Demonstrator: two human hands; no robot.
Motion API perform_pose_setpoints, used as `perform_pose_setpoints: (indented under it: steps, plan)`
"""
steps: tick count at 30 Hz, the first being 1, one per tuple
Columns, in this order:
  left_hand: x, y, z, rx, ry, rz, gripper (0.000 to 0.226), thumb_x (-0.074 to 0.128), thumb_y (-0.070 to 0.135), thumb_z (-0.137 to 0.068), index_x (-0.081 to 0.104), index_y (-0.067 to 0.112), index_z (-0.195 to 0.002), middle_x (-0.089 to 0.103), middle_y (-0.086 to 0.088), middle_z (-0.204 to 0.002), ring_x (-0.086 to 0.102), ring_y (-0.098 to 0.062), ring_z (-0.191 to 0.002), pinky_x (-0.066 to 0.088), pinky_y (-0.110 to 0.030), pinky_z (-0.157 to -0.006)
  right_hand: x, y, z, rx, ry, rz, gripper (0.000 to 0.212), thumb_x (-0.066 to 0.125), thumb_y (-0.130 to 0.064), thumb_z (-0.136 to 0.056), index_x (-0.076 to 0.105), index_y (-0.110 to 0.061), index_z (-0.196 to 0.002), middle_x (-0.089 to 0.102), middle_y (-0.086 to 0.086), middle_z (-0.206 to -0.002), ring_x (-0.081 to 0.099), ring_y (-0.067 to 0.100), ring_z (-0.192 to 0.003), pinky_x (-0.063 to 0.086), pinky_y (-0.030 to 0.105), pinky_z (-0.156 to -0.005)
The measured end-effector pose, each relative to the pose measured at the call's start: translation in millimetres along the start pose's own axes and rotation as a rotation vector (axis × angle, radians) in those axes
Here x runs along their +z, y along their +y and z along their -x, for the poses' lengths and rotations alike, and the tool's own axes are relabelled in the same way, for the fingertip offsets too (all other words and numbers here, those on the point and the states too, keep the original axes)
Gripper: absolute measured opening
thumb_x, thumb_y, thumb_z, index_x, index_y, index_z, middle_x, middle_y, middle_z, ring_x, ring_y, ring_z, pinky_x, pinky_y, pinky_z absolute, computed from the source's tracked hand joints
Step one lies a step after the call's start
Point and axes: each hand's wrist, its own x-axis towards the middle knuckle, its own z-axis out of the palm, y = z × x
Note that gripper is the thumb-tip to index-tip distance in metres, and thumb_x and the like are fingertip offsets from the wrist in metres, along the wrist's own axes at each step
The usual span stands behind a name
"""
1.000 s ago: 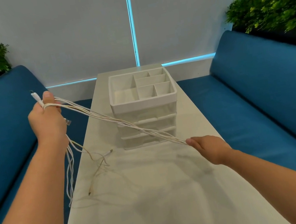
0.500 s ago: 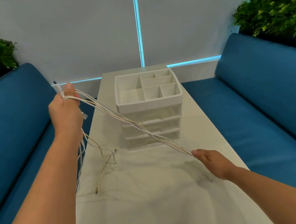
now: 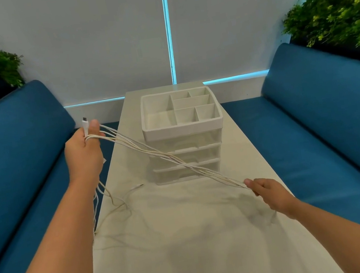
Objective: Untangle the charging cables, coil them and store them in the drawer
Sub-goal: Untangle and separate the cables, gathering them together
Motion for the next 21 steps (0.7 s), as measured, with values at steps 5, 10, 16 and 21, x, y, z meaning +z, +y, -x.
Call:
perform_pose_setpoints:
  steps: [5,10,16,21]
  plan:
    - [2.1,-3.3,5.0,-0.004,0.025,0.008,0.045,0.046,0.049,-0.101,0.052,0.019,-0.069,0.047,-0.004,-0.071,0.039,-0.014,-0.063,0.033,-0.029,-0.058,-0.9,9.7,8.2,-0.176,-0.023,0.474,0.056,0.03,-0.066,-0.094,0.032,-0.019,-0.063,0.034,-0.006,-0.055,0.032,0.012,-0.055,0.028,0.029,-0.056]
    - [3.2,-1.2,6.0,-0.007,-0.001,0.016,0.045,0.046,0.048,-0.101,0.05,0.02,-0.067,0.042,-0.003,-0.066,0.035,-0.014,-0.06,0.032,-0.029,-0.056,0.3,9.1,16.7,-0.282,-0.076,0.81,0.056,0.018,-0.063,-0.097,0.044,-0.024,-0.064,0.048,-0.007,-0.062,0.046,0.012,-0.062,0.034,0.025,-0.059]
    - [6.0,1.4,8.6,-0.012,-0.047,-0.011,0.046,0.045,0.05,-0.101,0.055,0.013,-0.076,0.042,-0.002,-0.065,0.036,-0.014,-0.061,0.033,-0.028,-0.056,6.1,15.9,23.8,-0.433,-0.186,0.967,0.056,0.003,-0.063,-0.091,0.043,-0.029,-0.071,0.043,-0.01,-0.067,0.043,0.009,-0.07,0.031,0.023,-0.069]
    - [5.4,2.9,4.7,-0.1,-0.01,0.058,0.042,0.047,0.049,-0.1,0.052,0.019,-0.072,0.043,-0.001,-0.07,0.037,-0.013,-0.064,0.035,-0.029,-0.056,8.9,18.7,19.1,-0.342,-0.073,0.8,0.057,0.01,-0.065,-0.091,0.046,-0.029,-0.065,0.05,-0.008,-0.064,0.048,0.011,-0.066,0.039,0.024,-0.066]
